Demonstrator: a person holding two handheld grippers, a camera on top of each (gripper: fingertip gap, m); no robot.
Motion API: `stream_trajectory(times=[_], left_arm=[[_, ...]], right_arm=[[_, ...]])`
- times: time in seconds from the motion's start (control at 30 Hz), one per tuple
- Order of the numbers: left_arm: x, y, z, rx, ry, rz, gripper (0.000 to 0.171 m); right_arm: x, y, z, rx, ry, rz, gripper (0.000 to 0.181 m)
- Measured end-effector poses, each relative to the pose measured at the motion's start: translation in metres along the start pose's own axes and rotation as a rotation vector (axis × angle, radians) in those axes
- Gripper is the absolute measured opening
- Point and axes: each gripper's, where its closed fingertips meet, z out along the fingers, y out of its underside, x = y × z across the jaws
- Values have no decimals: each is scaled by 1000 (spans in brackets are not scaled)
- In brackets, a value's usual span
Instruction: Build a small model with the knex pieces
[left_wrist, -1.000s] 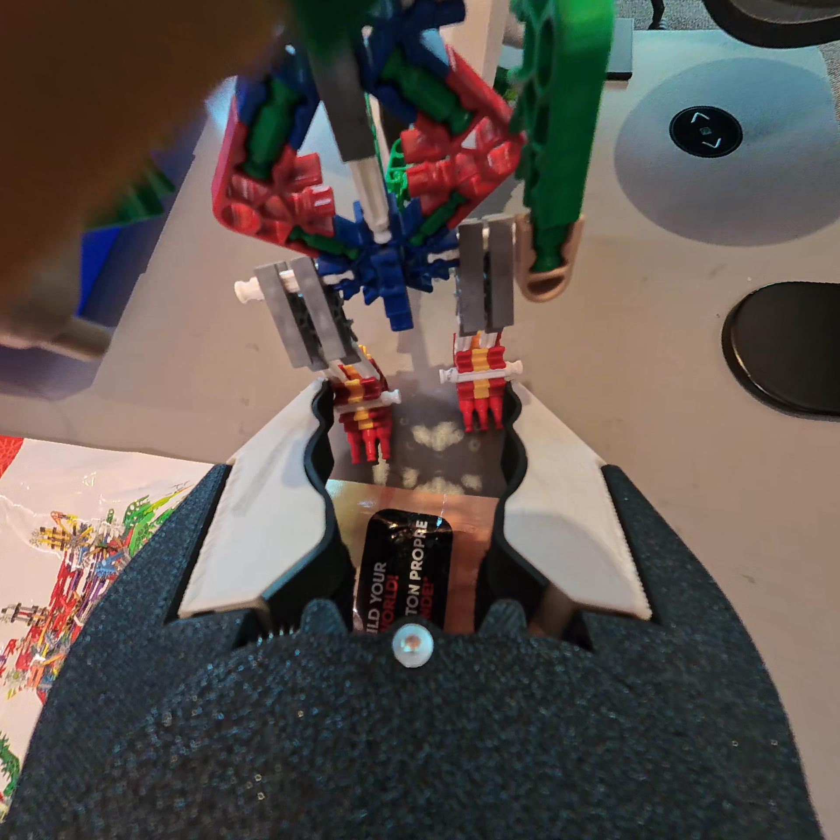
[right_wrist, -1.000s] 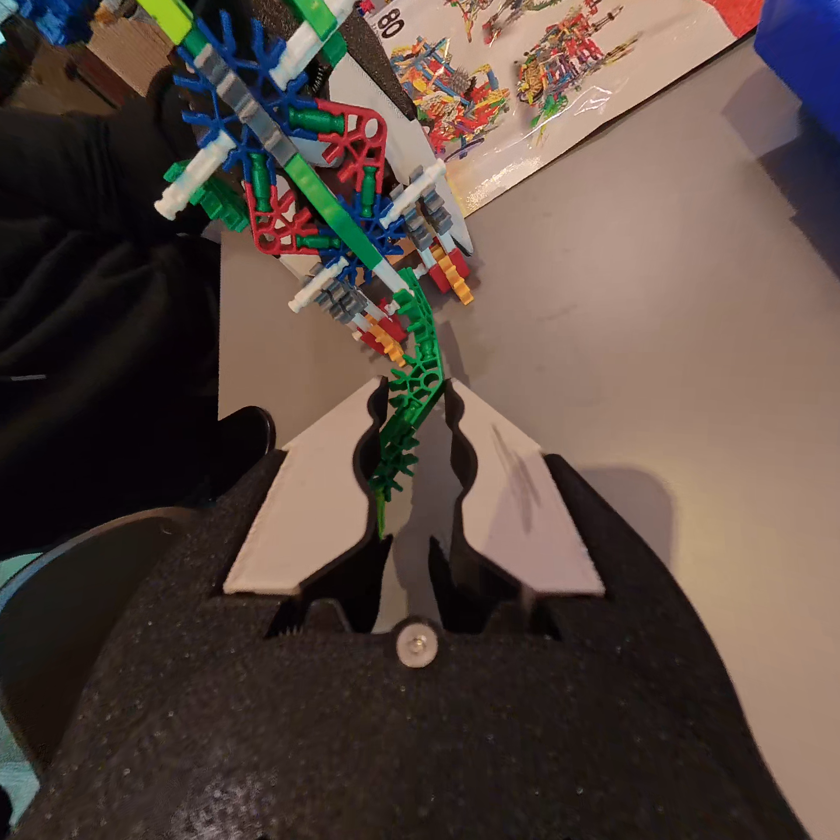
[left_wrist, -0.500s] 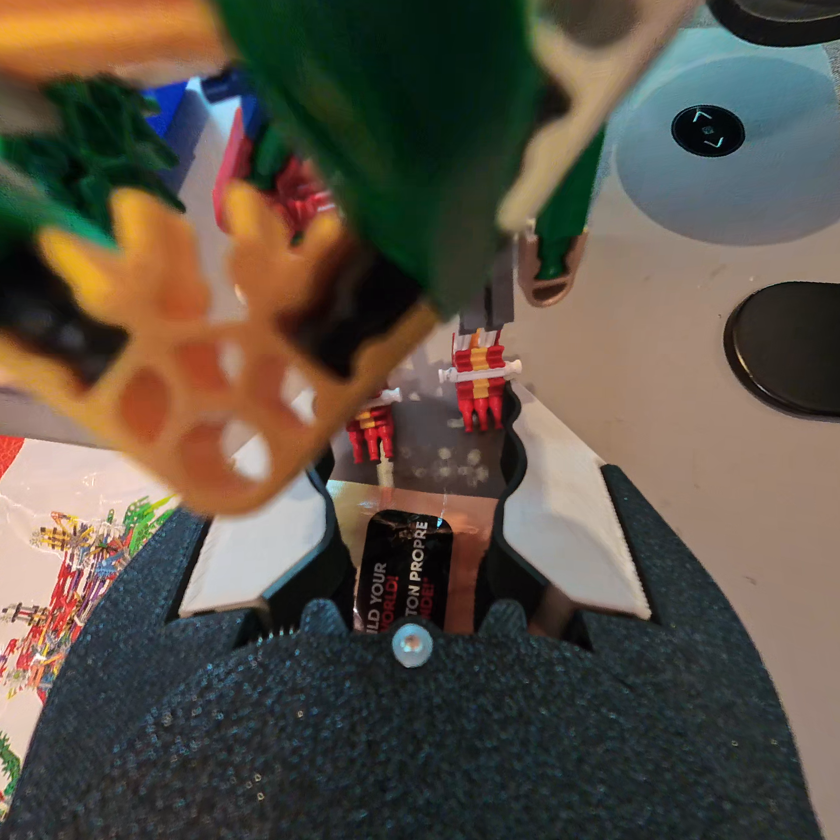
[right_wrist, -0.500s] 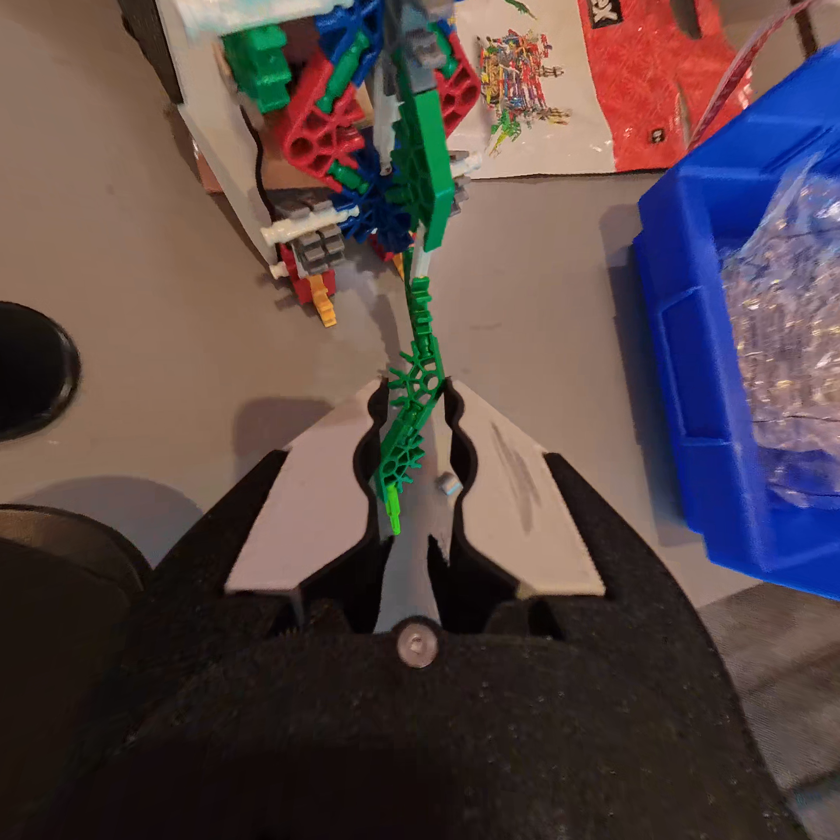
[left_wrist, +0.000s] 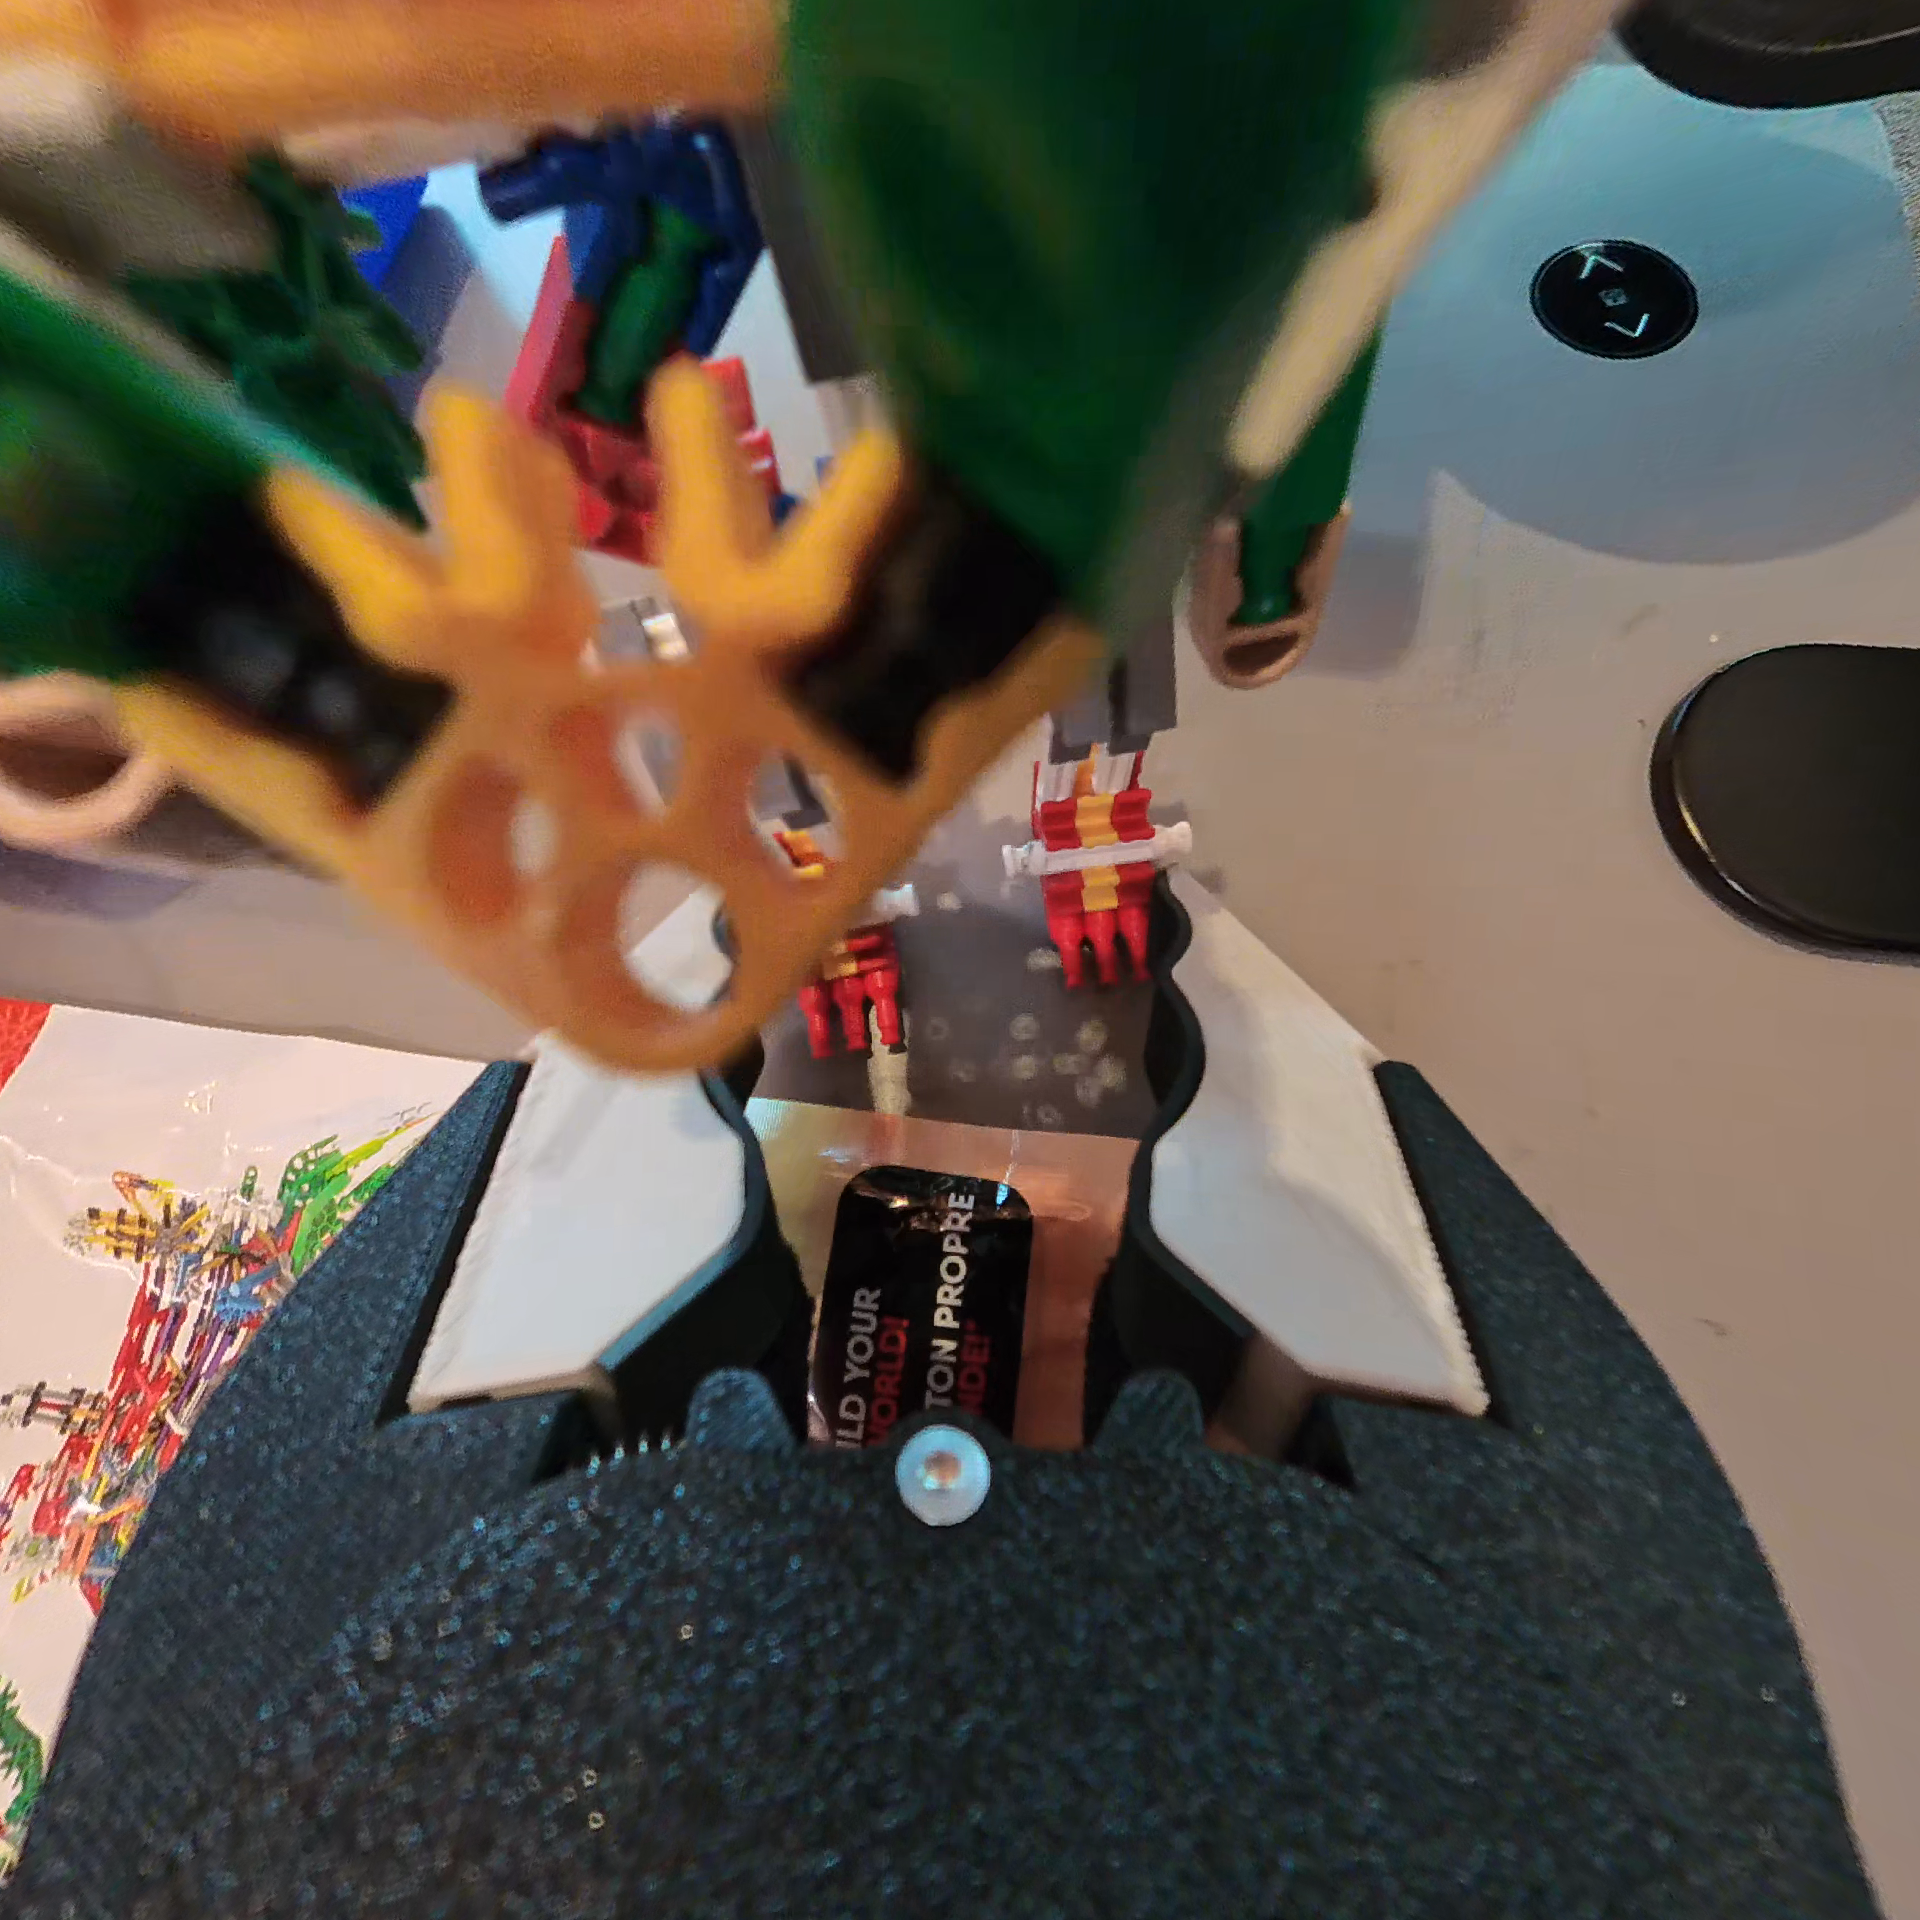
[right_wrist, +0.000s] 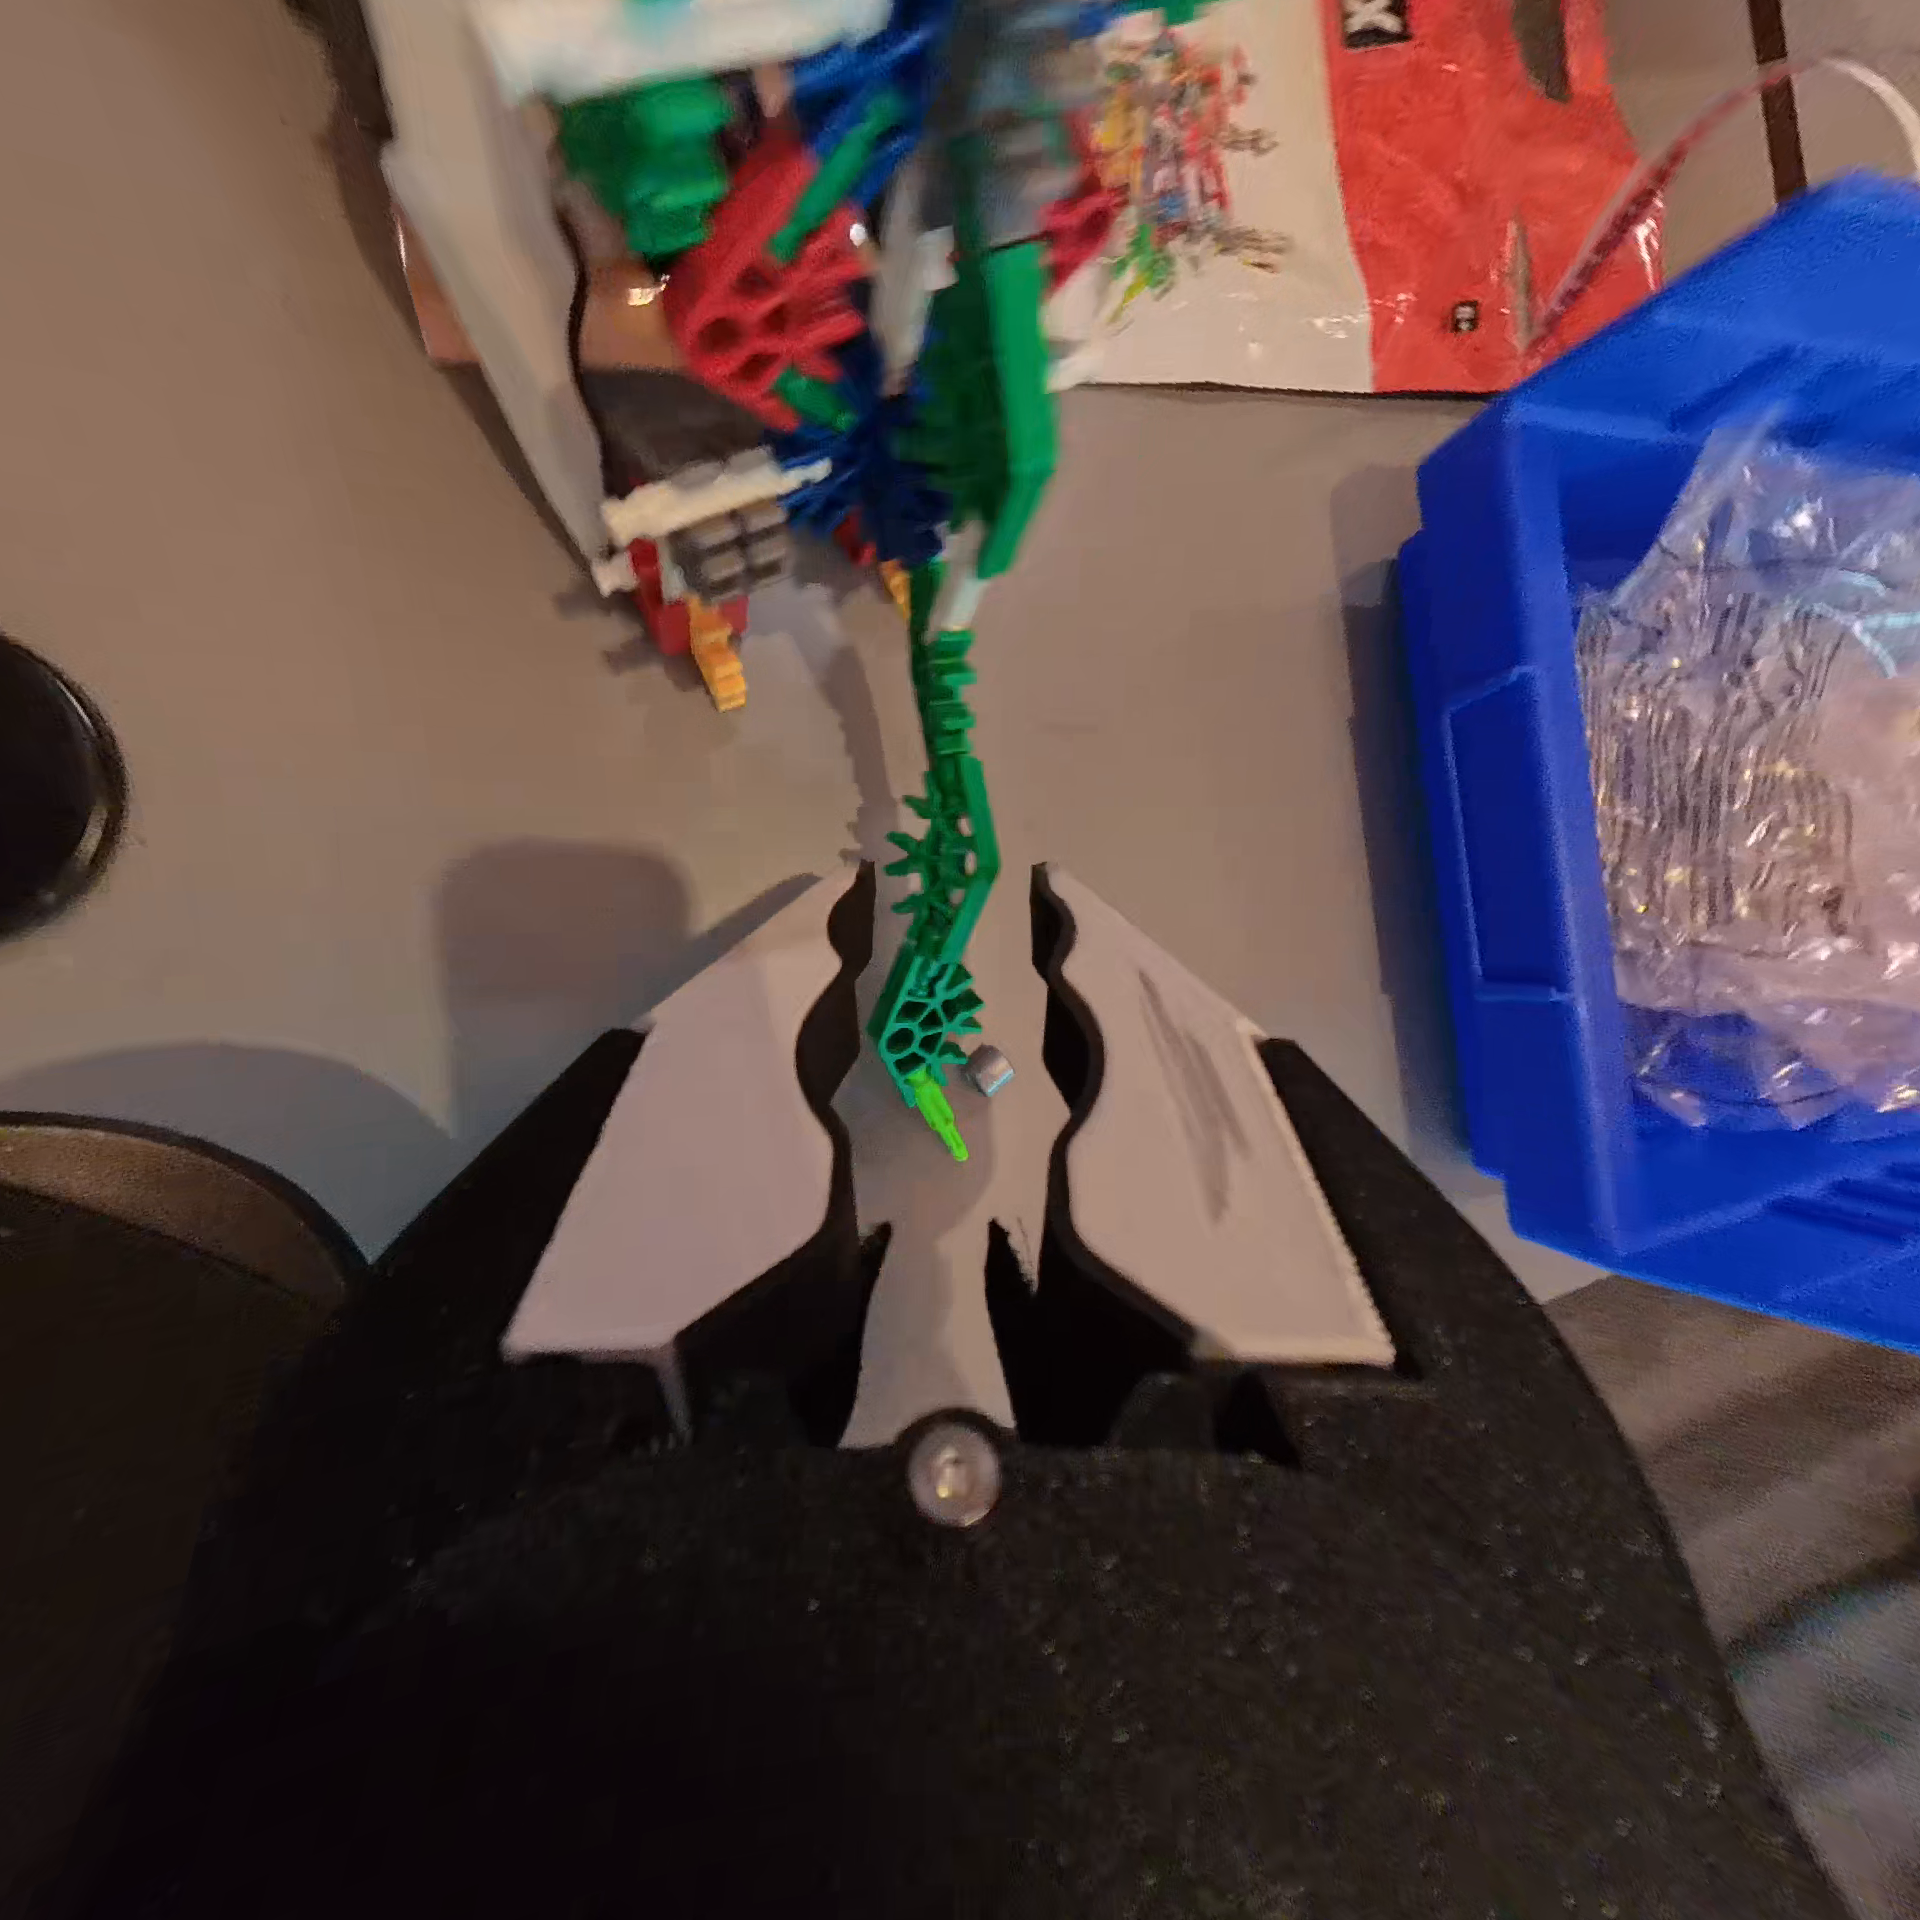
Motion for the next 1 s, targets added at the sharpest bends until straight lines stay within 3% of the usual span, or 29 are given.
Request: stream_trajectory(times=[0.1,0.23,0.3,0.6,0.73,1.0], left_arm=[[0,0,0,0,1,-1,73],[0,0,0,0,2,-1,73],[0,0,0,0,3,-1,73],[1,0,0,0,5,1,73],[0,0,0,-1,4,0,73],[1,0,0,0,8,-1,73]], right_arm=[[3,2,-5,28,-124,151,29],[-4,3,-1,28,-242,197,23],[-4,1,1,26,-225,161,12],[3,4,3,-29,62,-138,10],[4,9,-8,24,-50,9,26],[6,35,1,23,-276,170,26]])
